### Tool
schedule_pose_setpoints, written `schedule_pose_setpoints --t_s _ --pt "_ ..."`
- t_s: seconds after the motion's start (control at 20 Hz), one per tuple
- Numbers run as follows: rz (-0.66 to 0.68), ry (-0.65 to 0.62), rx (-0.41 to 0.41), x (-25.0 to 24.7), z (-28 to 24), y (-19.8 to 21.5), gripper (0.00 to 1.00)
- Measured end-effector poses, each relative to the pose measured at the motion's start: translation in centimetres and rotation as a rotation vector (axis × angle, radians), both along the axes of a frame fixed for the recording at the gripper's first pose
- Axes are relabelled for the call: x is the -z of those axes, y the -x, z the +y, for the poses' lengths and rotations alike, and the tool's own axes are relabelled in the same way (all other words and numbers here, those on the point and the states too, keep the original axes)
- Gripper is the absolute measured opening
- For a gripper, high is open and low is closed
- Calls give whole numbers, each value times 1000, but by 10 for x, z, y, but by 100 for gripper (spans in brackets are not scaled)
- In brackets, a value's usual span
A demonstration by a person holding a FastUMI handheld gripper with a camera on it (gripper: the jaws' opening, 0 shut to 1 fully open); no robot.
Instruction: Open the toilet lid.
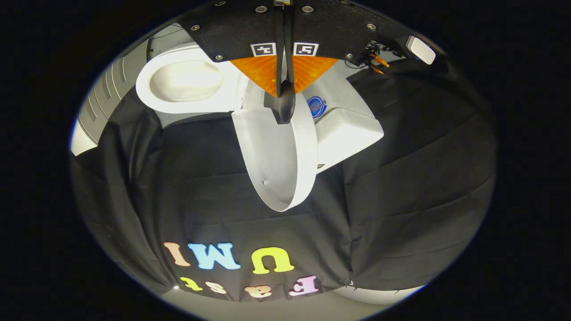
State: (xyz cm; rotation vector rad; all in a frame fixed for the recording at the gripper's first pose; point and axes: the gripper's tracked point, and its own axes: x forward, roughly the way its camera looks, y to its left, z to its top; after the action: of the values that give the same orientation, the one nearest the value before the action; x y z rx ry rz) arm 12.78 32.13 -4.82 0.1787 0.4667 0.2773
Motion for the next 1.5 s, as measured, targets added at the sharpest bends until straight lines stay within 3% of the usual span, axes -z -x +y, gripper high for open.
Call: schedule_pose_setpoints --t_s 0.75,0.85,0.95,1.0,1.1,1.2,1.5 --pt "-28 -21 -48 -4 4 3 3" --pt "-41 -47 -90 -4 9 5 11" --pt "-64 -44 -92 -12 1 7 29" --pt "-85 -38 -88 -18 -6 7 51" --pt "-125 -47 -94 -30 -14 9 87" --pt "-160 -66 -103 -41 -27 13 94" --pt "-257 1 -89 -63 -87 20 95"
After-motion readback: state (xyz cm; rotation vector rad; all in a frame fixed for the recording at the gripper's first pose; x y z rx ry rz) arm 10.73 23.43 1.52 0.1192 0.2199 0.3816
